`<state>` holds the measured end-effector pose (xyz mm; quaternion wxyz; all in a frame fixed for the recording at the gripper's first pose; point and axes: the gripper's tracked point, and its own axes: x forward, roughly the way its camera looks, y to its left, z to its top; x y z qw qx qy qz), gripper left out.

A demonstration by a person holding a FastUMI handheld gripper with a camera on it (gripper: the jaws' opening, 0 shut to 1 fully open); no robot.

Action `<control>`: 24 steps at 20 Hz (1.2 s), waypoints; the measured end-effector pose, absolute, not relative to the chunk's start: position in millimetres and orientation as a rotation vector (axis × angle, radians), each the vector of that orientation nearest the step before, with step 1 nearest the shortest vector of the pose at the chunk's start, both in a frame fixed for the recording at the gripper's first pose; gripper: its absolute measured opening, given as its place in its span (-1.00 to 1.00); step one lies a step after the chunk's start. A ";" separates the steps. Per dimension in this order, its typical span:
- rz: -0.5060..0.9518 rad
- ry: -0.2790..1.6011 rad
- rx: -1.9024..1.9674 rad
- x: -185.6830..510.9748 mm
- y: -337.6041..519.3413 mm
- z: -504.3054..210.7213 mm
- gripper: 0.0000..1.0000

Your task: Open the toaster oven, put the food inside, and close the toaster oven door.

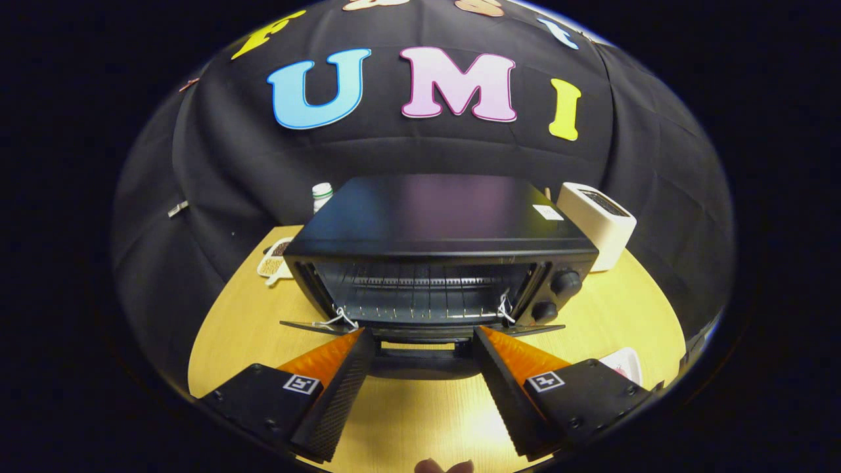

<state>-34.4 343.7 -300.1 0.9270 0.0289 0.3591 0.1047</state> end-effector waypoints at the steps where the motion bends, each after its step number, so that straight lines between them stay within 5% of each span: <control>1: 0.214 0.753 0.049 -43.3 342.8 -305.9 0.97; 13: 0.226 1.045 0.068 -125.0 324.7 -390.9 0.96; 24: 0.390 1.026 0.184 -125.0 296.3 -339.6 0.99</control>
